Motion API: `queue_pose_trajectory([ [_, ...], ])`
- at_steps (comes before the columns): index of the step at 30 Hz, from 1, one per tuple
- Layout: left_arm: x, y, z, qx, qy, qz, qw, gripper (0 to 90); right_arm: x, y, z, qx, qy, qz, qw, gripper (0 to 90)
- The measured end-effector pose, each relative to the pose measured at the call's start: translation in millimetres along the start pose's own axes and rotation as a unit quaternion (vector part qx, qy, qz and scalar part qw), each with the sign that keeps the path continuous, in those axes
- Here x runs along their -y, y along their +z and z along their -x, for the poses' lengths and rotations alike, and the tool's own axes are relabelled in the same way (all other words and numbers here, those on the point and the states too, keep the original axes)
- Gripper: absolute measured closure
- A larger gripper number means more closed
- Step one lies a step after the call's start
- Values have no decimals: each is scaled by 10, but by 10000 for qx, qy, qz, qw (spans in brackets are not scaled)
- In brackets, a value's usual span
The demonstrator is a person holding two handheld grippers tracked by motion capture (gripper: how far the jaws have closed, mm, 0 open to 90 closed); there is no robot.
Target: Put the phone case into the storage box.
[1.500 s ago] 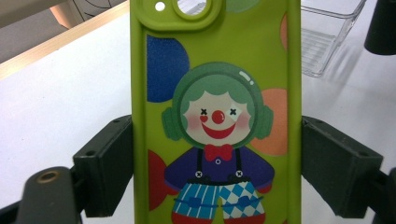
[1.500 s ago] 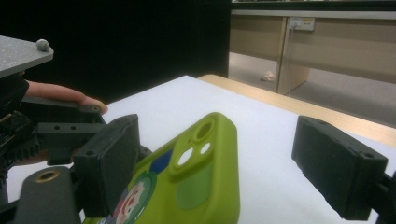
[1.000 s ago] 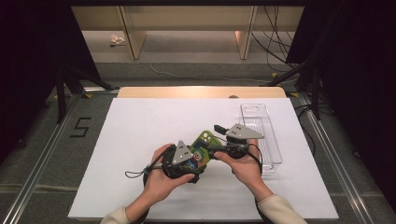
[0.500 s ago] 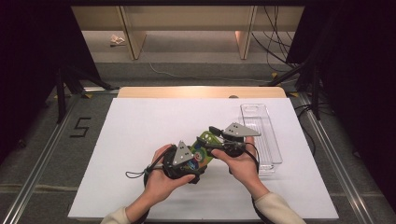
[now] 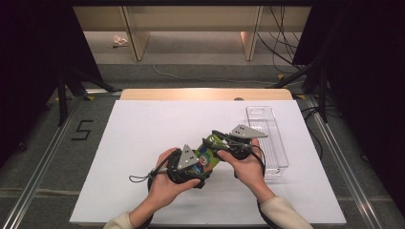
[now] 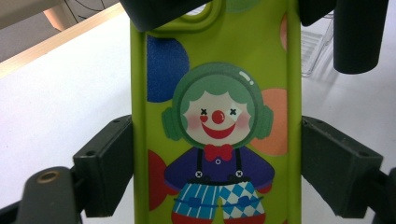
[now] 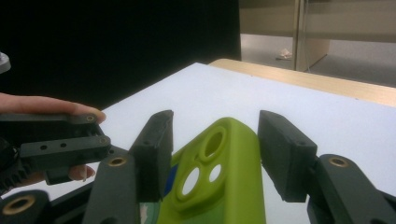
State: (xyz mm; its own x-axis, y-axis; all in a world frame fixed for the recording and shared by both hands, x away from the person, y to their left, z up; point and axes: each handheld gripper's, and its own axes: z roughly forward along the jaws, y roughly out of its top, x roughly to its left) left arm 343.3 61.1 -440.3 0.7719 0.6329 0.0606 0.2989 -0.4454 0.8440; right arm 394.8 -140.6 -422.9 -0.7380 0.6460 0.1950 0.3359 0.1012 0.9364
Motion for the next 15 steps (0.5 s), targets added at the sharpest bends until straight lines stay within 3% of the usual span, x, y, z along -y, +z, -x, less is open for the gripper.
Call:
queue_pose_trajectory([
  [15,2,6,4,-16,25,-7,10000,167,-8,-20,20,-93,231,49,9997,615],
])
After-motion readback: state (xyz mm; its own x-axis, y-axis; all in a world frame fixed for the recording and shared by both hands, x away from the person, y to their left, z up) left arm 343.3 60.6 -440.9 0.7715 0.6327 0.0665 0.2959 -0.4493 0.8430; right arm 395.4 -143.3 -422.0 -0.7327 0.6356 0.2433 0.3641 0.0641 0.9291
